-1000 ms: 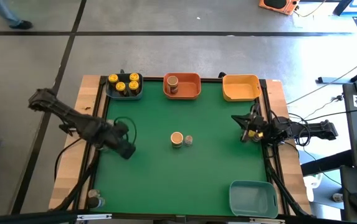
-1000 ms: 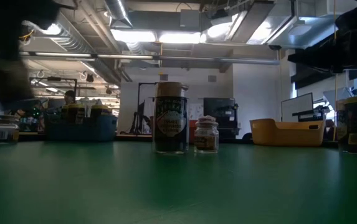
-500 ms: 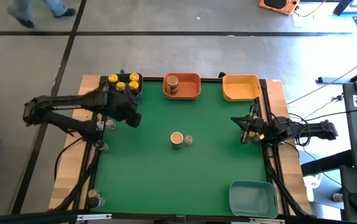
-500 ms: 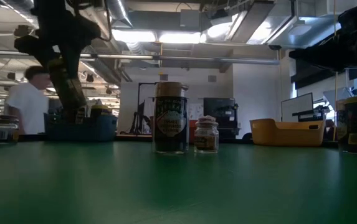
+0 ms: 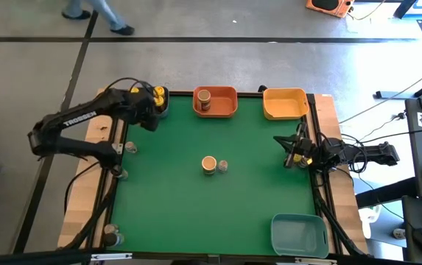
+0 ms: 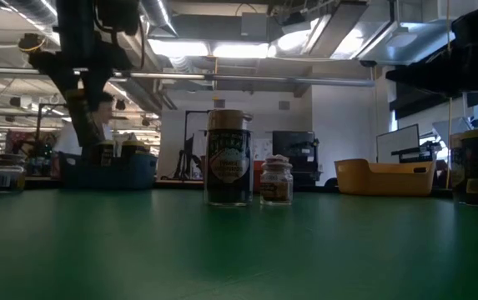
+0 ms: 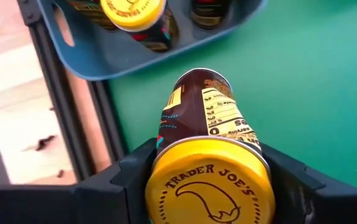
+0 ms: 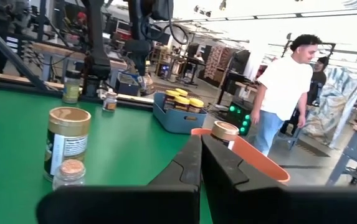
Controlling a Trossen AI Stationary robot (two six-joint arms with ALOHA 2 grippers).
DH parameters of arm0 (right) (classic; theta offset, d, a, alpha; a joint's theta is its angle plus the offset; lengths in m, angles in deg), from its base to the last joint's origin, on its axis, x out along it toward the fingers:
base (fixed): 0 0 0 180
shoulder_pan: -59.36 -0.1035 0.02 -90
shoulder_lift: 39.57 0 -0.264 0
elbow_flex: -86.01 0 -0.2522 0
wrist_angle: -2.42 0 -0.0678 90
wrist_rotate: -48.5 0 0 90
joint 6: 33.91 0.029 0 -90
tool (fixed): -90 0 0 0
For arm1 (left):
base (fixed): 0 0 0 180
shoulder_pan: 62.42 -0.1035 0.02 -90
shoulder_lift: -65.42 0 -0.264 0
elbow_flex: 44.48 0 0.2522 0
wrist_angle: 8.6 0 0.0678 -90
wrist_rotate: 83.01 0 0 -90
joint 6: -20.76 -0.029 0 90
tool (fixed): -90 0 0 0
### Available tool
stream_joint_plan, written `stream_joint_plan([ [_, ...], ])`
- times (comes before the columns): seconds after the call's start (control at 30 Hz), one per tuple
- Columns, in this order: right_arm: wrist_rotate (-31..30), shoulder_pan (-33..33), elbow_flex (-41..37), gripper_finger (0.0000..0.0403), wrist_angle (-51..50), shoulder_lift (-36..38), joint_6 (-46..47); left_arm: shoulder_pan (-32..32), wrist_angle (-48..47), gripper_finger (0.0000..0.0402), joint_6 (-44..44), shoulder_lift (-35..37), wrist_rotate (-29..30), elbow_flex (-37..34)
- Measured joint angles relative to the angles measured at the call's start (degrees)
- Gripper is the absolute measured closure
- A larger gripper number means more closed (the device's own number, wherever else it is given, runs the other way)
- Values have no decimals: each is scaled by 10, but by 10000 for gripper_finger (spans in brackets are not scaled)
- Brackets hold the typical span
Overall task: Sort spices by type
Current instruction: Put the yellow seasoning bottle into the blue bin
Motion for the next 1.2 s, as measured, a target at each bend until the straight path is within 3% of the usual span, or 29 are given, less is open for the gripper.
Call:
stream_joint_plan([
  [0.57,-50,0,0,391,2,0,1,-122,83,183,-162,-91,29,0],
  [1.2,-69,0,0,391,-11,0,1,-195,169,182,-233,-135,34,-2],
])
